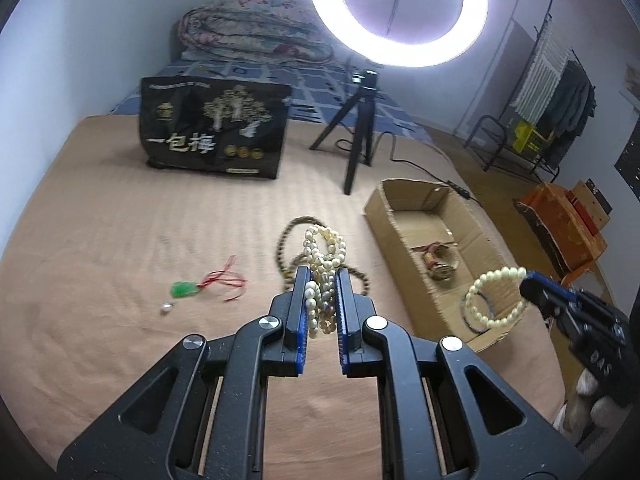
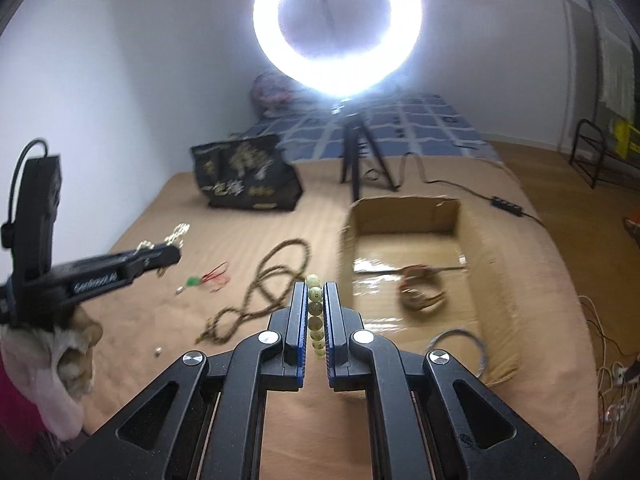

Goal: Organize jewelry
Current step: 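Carry the pearl necklace and jade bracelet into the box and release both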

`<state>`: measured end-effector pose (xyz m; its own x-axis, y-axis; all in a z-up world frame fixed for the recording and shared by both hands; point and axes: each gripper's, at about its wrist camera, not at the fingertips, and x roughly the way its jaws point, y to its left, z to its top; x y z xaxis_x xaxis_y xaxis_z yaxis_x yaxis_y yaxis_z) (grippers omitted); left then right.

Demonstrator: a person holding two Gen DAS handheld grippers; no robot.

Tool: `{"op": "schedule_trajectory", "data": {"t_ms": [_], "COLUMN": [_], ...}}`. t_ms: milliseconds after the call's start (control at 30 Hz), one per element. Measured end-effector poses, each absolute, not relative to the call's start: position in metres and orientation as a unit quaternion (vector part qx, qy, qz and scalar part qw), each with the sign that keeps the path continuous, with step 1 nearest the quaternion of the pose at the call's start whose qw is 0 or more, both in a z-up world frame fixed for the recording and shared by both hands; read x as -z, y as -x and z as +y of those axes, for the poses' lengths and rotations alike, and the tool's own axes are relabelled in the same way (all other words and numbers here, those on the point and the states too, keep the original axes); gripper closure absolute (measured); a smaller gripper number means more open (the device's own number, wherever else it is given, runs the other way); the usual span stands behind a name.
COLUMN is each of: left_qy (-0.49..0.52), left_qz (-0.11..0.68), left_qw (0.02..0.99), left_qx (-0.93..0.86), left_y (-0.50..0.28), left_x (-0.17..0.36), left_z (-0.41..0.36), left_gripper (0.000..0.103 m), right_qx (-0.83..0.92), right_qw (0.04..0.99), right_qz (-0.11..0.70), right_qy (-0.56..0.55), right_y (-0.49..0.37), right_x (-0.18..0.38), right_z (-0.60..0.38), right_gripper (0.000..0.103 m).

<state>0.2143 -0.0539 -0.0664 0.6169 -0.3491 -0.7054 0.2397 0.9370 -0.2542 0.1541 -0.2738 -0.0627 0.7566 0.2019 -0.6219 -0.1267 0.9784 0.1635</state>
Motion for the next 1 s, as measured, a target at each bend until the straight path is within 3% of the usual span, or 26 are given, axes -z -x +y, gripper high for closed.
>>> {"op": "schedule_trajectory", "data": {"t_ms": [1000], "left_qy": [0.052], "left_qz": [0.429], "left_qw": [0.872], "left_qx": [0.231], "left_y": [-0.268], "left_x": [0.100], "left_z": [-0.190], "left_gripper": [0.093], "right_qx": [-0.018], "right_qw": [0.926], "right_qz": [0.363], "right_qy": [-0.101], "right_y": [-0.182], "right_x": [0.089], "right_z": [-0.380], "right_gripper": [0.097]}}
